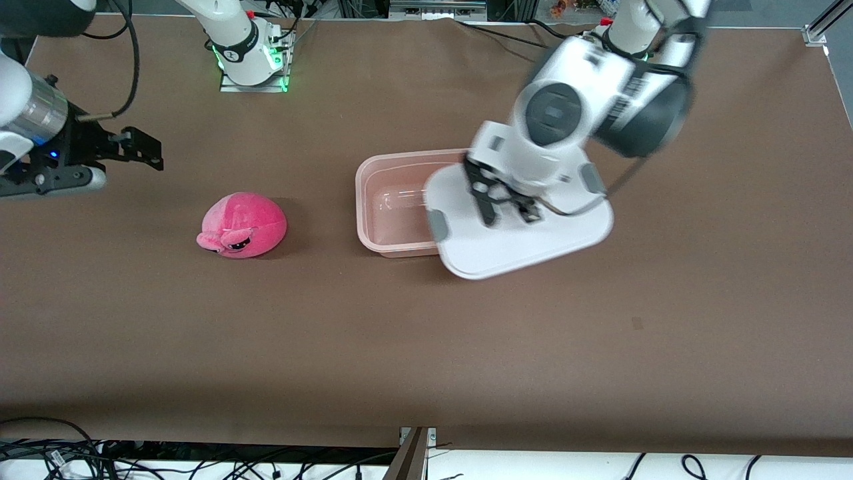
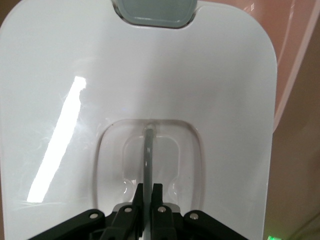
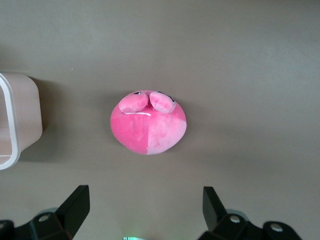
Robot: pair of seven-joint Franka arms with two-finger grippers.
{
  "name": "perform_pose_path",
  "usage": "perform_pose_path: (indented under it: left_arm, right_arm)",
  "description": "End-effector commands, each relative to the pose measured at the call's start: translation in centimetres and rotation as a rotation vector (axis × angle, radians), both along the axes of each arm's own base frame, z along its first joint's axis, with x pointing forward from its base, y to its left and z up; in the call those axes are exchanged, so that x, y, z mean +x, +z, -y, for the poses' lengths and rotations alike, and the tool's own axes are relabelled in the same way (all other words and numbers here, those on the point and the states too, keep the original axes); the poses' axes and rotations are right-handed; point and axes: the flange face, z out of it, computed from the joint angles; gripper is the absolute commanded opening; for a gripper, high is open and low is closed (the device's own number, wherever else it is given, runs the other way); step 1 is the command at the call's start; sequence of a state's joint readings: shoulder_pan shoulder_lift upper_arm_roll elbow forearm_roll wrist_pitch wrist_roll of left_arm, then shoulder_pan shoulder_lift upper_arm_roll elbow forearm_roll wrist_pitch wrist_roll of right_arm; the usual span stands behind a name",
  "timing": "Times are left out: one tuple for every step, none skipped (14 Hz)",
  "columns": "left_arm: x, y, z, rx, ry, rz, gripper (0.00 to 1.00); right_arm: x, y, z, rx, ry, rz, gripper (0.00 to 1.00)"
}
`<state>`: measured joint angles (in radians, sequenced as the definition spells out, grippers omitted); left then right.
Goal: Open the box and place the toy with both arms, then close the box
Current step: 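Lift the lid off the box with the left gripper, then set the lid down while the right gripper grasps the pink plush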
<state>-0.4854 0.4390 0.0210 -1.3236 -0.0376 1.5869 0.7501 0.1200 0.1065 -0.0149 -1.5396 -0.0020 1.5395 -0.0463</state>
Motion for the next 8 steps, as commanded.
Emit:
perform_pose_path:
  left_arm:
    - [3.3,1.9,-9.5,-0.037,-0.002,-0.033,0.00]
    - [4.5,1.6,-13.3,-0.046,0.014,-0.039,0.00]
    - [5.3,1.6,-16.8,-0.050,0.036,-0.040,0.00]
    - [6.0,1.5,-20.3,-0.047,0.047,-0.039,0.00]
    - [6.4,1.2,-23.5,-0.053,0.050,-0.044,0.00]
    - [6.6,0.5,-26.9,-0.060,0.060,-0.057,0.00]
    - [6.6,0.2,-29.9,-0.070,0.066,-0.070,0.00]
    - [6.5,0.5,-31.8,-0.077,0.072,-0.073,0.00]
  right_arm:
    - [2.2,-4.9,-0.7,-0.019,0.026,-0.065,1.00]
    - [2.8,-7.1,-1.0,-0.016,0.027,-0.105,1.00]
    - [3.1,-8.8,-1.1,-0.014,0.028,-0.126,1.00]
    - [3.2,-11.1,-1.3,-0.017,0.031,-0.162,1.00]
    - [3.0,-12.8,-1.6,-0.014,0.035,-0.163,1.00]
    - [2.5,-15.3,-1.5,-0.012,0.033,-0.157,1.00]
    - [1.7,-17.1,-1.5,0.000,0.030,-0.145,1.00]
    - [0.9,-18.9,-1.4,0.001,0.028,-0.146,1.00]
